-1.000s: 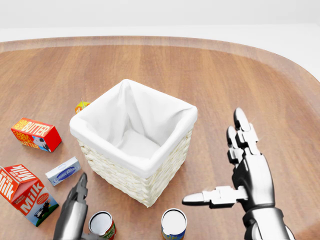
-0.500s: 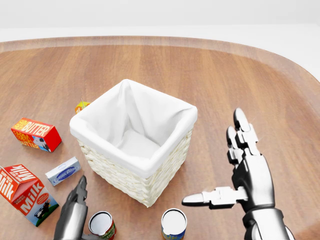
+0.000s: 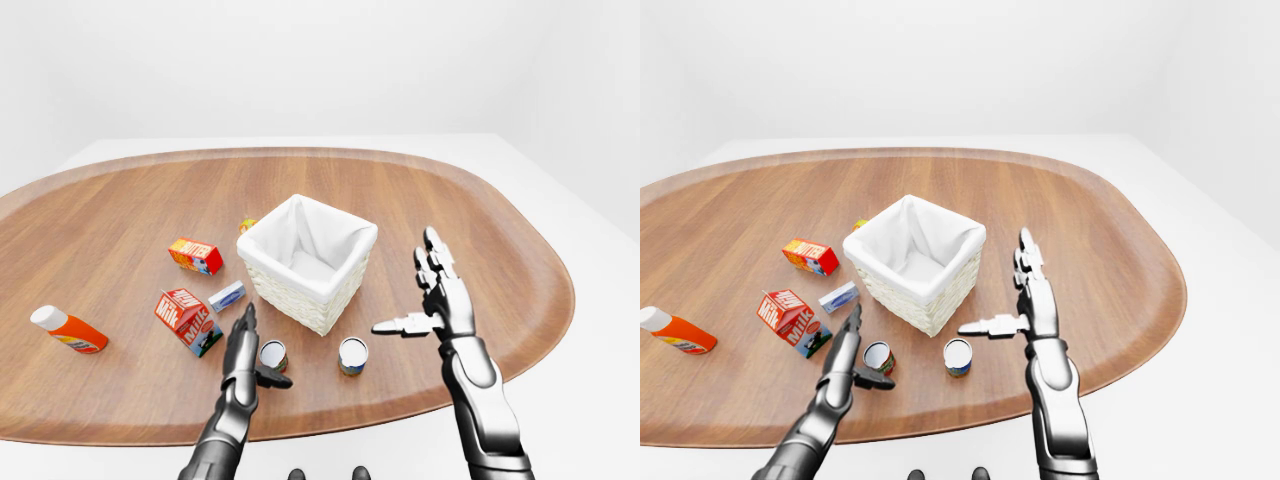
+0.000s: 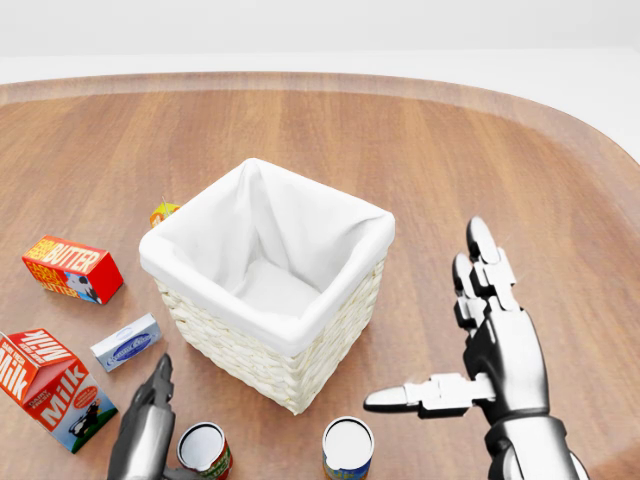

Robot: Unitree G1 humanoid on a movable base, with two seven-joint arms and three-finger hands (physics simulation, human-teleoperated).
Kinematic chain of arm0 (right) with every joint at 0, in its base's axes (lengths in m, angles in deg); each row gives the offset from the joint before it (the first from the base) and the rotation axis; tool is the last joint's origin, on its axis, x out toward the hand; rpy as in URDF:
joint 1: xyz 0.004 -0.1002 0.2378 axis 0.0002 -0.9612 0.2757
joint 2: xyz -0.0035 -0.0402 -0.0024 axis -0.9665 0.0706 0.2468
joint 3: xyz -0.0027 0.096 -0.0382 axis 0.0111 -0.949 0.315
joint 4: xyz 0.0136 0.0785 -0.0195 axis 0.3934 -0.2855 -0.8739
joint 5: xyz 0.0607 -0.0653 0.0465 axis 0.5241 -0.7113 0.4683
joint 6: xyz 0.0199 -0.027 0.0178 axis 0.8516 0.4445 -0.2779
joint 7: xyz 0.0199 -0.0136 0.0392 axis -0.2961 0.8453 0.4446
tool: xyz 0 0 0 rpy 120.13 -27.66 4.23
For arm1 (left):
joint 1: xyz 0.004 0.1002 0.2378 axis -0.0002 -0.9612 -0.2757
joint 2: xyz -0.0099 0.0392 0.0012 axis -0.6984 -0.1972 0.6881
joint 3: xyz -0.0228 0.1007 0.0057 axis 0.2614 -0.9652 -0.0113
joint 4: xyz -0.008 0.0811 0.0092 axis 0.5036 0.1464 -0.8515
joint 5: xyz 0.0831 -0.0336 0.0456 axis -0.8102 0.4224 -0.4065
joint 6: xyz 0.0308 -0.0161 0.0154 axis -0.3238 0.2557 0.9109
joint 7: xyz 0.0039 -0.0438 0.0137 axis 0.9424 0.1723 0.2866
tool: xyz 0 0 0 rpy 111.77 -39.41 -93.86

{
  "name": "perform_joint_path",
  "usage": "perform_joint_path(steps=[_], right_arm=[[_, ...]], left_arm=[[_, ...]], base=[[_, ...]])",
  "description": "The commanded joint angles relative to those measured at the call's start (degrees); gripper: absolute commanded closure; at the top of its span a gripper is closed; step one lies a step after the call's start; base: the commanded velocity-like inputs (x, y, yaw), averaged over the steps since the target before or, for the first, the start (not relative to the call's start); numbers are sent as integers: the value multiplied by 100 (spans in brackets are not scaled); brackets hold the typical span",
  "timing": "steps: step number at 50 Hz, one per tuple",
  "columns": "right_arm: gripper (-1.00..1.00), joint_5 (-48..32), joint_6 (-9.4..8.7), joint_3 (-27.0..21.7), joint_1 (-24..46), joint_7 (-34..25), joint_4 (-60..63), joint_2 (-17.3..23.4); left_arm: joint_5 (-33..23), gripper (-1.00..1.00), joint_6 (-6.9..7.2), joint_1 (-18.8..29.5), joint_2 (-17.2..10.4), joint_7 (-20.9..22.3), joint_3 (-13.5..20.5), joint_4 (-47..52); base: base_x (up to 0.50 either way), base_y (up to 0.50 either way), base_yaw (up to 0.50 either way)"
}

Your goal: Pick up the tomato sauce, and put it in the basket.

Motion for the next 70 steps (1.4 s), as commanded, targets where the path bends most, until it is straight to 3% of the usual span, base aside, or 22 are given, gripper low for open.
perform_joint_path(steps=[1, 2, 3, 4, 25, 37, 45, 47, 48, 49, 50, 51, 53, 55, 56, 57, 62, 70], right_arm=[[-100, 12, 0, -20, 25, 1, -15, 7], [-100, 13, 0, -21, 25, 1, -10, 7], [-100, 12, 0, -20, 24, 2, -6, 7], [-100, 11, 0, -18, 25, 4, 1, 6], [-100, -7, 0, 7, 18, 14, -35, -2], [-100, 3, 0, -10, 44, 18, -64, 5], [-100, 3, 0, -13, 51, 18, -58, 6], [-100, 2, 0, -11, 42, 21, 4, 8], [-100, -3, 0, -11, 46, 16, -63, 6], [-100, -1, 0, -12, 46, 14, -73, 6], [-100, -1, 0, -12, 43, 14, -66, 7], [-100, -1, 0, -15, 42, 13, -59, 9], [-100, 2, 0, -22, 45, 13, -54, 12], [-100, 3, 0, -26, 44, 12, -52, 13], [-100, 3, 0, -35, 85, 13, -162, 14], [-100, 5, 0, -36, 75, 11, -148, 16], [-100, 16, 0, -48, 91, 20, -70, 23], [-100, 11, 0, -36, 64, 22, -69, 16]], left_arm=[[-8, -77, 0, 30, 2, 25, -28, -98], [-6, 28, 0, 24, 6, 31, -27, -84], [-6, 80, 0, 24, 7, 34, -27, -82], [-7, 100, 0, -46, 10, 119, -23, 151], [36, 100, 0, -95, 26, 179, 7, 296], [55, 100, 0, -737, 95, 853, 35, 2245], [25, 100, 494, -1139, 166, 1330, 12, 3569], [40, 100, 543, -1170, 166, 1380, 27, 3700], [31, 100, 789, -1252, 184, 1552, 37, 4111], [29, 100, 855, -1272, 187, 1599, 38, 4223], [42, 100, 785, -1265, 182, 1557, 41, 4145], [41, 100, 859, -1283, 185, 1610, 44, 4268], [50, 100, 861, -1296, 187, 1614, 48, 4310], [34, 100, 999, -1334, 198, 1706, 42, 4524], [34, 100, 877, -1322, 186, 1623, 37, 4381], [29, 100, 854, -1322, 183, 1607, 36, 4358], [12, 100, 1000, -1382, 187, 1753, 58, 4689], [16, 100, 1000, -1449, 201, 1905, 83, 5083]], base=[[0, 0, 0], [0, 0, 0], [0, 0, 0], [0, 0, 0], [0, 0, 0], [0, 0, 0], [0, 0, 0], [0, 0, 0], [0, 0, 0], [0, 0, 0], [0, 0, 0], [0, 0, 0], [0, 0, 0], [0, 0, 0], [0, 0, 0], [0, 0, 0], [0, 0, 0], [0, 0, 0]])
